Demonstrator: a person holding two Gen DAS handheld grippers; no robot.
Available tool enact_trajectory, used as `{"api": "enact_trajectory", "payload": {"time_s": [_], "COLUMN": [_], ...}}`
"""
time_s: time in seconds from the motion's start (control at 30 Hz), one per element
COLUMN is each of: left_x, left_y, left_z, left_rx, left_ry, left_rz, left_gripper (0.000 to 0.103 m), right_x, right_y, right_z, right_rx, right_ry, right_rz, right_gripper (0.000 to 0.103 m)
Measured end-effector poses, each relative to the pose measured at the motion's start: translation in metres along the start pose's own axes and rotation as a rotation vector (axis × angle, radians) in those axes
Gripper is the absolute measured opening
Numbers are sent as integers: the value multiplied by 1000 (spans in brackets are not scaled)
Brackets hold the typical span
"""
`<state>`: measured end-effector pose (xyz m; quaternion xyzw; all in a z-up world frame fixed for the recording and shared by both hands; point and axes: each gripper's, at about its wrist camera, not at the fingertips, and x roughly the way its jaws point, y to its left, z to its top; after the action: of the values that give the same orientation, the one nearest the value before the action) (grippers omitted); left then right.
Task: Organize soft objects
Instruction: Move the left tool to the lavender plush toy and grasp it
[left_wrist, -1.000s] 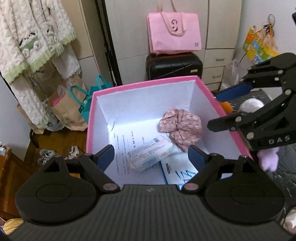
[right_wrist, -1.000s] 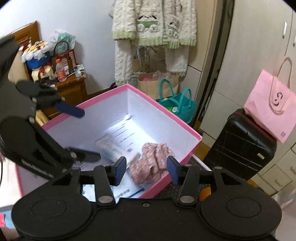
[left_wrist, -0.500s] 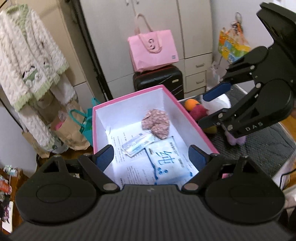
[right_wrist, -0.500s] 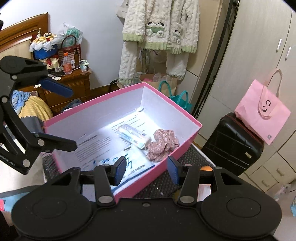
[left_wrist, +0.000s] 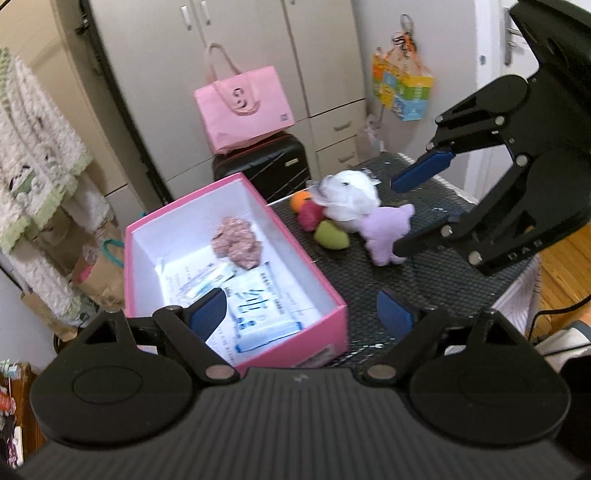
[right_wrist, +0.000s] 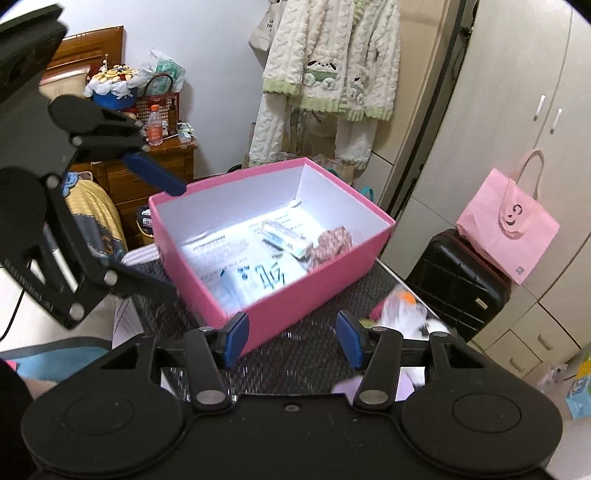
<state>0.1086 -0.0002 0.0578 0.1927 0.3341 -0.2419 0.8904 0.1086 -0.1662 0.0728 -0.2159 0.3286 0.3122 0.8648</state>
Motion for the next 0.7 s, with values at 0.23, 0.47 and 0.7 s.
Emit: {"api": "enact_trajectory", "payload": {"time_s": [0.23, 0.47, 0.7], "left_x": [18, 44, 75], "left_y": [-30, -52, -71], "left_z": [1, 10, 26], "left_rx": [22, 16, -14], "left_ry": [33, 33, 12], "left_rz": [-72, -135, -190], "left_gripper": [89, 89, 89], "right_x": [-18, -17, 10], "right_y": [-4, -20, -46], "right_z": [-51, -101, -128], "right_rx": [46, 113, 158], "right_ry": [8, -8, 28], "right_rz": [-19, -29, -43], "right_gripper": [60, 65, 69]}}
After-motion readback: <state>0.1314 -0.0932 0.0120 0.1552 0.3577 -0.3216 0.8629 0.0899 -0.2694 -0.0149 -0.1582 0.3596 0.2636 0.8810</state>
